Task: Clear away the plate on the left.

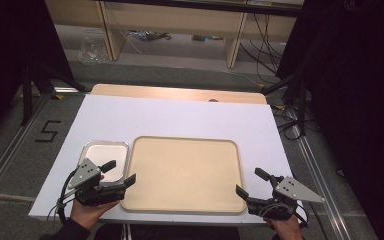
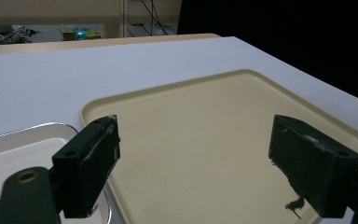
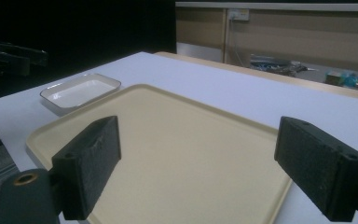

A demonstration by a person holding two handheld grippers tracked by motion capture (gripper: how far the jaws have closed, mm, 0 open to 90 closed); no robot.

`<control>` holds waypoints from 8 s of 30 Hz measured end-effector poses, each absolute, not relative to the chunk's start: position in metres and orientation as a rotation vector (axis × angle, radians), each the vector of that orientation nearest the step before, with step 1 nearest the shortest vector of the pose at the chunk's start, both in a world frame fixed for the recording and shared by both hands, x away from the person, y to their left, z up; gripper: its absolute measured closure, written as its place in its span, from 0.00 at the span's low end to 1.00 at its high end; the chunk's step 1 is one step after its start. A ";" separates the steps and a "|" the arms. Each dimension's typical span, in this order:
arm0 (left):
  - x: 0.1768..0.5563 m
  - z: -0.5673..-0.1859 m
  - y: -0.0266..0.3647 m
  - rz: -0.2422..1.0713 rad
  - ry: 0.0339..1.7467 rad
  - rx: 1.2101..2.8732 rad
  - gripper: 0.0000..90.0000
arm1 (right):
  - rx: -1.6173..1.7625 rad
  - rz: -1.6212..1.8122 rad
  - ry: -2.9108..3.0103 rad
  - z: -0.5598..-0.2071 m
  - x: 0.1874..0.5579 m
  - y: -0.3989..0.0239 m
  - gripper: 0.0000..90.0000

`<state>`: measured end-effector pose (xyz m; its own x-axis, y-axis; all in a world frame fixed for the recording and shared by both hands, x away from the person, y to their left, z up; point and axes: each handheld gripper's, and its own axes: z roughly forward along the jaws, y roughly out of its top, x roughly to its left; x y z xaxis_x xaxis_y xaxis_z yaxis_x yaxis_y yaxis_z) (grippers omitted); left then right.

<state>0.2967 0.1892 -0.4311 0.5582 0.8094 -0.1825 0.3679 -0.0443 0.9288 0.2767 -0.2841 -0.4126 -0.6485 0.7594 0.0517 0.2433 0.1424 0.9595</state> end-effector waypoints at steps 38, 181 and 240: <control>0.313 -0.432 0.212 0.502 1.110 1.634 0.18 | 0.946 1.528 1.979 -0.413 0.277 -0.284 0.17; 0.394 -0.459 0.256 0.111 1.472 1.457 0.98 | 0.945 1.549 1.969 -0.413 0.279 -0.286 0.17; 0.403 -0.492 0.112 0.006 1.341 1.804 0.98 | 0.970 1.559 1.961 -0.413 0.278 -0.286 0.17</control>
<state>0.4030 0.1118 -0.4921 0.4214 0.7805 -0.4617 0.7765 -0.0476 0.6283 0.2779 -0.2857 -0.4134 -0.6508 0.7553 0.0771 0.2456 0.1133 0.9627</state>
